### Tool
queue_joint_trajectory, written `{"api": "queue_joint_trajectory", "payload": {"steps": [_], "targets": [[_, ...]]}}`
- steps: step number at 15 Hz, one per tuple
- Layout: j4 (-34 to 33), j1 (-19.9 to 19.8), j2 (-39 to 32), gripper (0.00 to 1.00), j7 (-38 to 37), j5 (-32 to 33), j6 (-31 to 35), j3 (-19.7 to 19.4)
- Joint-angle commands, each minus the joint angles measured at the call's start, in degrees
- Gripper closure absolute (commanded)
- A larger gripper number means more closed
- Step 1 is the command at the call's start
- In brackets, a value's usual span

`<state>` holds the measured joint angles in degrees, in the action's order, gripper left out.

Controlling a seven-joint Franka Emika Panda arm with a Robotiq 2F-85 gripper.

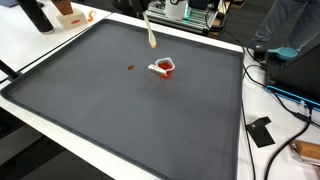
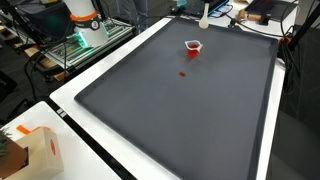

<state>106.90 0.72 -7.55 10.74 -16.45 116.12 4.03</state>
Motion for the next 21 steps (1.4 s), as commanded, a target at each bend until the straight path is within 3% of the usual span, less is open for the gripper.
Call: {"api": "queue_joint_trajectory", "payload": {"steps": [1,11,21], "targets": [[3.42,-1.95,1.71,0.97,8.03,-7.58,1.16,-0.71],[7.51,-5.9,-0.64,0.97,26.96,-22.44,1.6,-2.76],[9.93,-7.99,-3.63,0.97,35.54,-29.75,0.32,-4.54]]}}
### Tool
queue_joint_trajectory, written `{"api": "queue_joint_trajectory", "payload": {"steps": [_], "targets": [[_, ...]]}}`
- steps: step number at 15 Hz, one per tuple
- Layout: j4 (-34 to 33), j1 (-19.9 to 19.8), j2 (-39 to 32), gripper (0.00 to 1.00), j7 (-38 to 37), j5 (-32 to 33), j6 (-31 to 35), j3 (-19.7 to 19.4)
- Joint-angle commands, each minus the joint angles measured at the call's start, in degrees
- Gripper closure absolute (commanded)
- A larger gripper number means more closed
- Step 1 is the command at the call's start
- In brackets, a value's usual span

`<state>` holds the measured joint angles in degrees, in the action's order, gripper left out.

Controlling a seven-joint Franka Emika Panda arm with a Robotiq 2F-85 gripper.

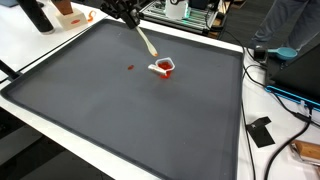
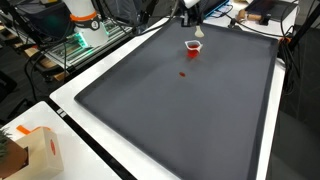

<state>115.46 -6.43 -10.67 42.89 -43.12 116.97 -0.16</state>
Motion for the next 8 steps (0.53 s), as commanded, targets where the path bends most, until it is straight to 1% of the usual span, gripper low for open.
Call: {"api": "queue_joint_trajectory", "payload": {"steps": [1,8], "targets": [[1.59,-0.99,-0.89,0.97,4.08,-3.72,-0.55,-0.44],[2.31,-1.77,-3.82,0.97,8.17,-7.34,-0.6,-0.7]]}}
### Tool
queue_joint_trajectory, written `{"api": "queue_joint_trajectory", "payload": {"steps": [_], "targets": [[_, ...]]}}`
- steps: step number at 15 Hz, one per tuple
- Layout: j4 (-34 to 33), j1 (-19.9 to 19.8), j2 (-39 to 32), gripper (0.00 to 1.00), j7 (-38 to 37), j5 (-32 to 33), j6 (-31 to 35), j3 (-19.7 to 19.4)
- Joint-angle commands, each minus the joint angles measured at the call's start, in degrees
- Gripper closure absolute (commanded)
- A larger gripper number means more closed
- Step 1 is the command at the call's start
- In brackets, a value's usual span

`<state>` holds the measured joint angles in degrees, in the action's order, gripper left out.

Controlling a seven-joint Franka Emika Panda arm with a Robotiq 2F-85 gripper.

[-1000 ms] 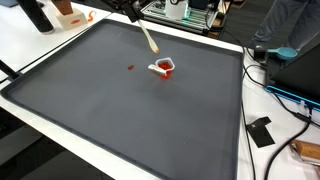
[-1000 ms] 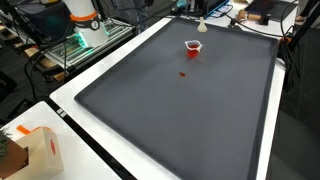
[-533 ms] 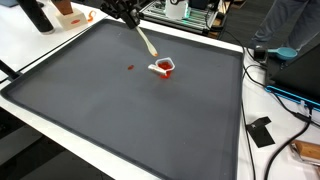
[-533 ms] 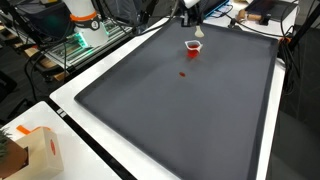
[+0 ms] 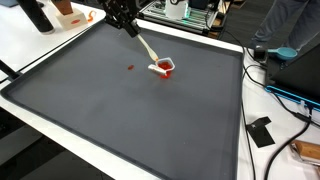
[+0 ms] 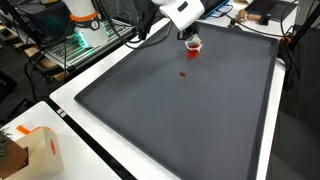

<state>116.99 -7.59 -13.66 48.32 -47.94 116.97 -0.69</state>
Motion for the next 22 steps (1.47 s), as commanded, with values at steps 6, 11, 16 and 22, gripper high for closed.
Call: {"api": "queue_joint_trajectory", "payload": {"steps": [6,11,16,22], "targets": [[1.14,-0.49,-2.4,0.97,2.85,-4.5,-0.42,-0.09],[1.53,-0.15,-2.33,0.97,1.69,-4.33,-0.06,-0.2],[2.06,0.59,-1.13,0.97,-1.22,-3.17,1.22,-0.37],[2.47,2.41,1.72,0.97,-8.99,0.47,3.26,-0.41]]}}
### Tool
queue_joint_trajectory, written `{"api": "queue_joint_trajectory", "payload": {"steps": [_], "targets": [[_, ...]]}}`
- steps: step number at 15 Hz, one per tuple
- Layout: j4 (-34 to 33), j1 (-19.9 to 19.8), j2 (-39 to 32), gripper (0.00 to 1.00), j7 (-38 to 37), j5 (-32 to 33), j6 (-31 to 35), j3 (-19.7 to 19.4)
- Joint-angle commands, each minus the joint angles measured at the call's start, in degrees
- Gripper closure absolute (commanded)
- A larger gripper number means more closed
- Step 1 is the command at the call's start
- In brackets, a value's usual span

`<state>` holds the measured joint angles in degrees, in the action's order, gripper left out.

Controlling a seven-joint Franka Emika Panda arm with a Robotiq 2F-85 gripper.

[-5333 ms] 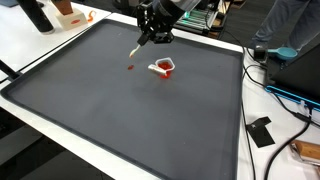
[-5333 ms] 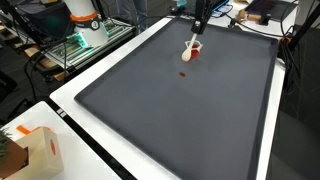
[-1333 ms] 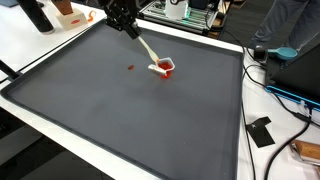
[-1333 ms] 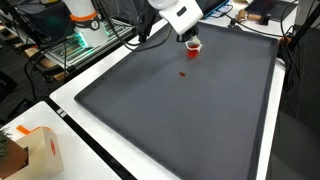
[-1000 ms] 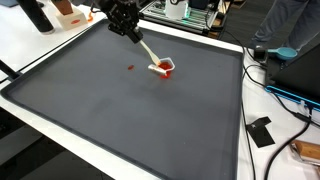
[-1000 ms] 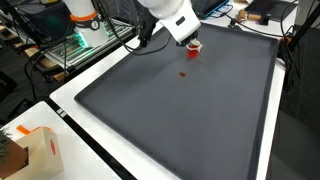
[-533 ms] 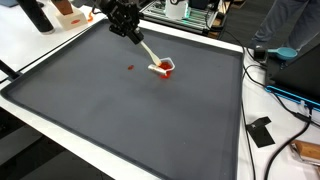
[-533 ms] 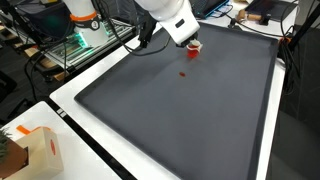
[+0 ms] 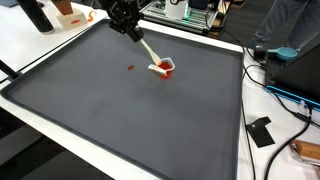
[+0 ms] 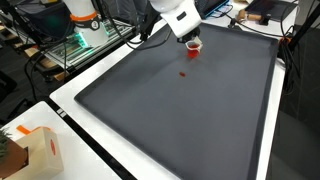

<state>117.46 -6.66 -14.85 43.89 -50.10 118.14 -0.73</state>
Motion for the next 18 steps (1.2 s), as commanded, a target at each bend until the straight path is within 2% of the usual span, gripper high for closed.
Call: {"api": "queue_joint_trajectory", "payload": {"steps": [1,12,18], "targets": [[2.03,1.83,3.47,0.97,-6.07,3.68,2.45,-0.3],[1.85,6.05,10.01,0.97,-28.29,24.4,4.26,1.44],[1.31,7.86,12.48,0.97,-36.38,33.36,2.42,2.58]]}}
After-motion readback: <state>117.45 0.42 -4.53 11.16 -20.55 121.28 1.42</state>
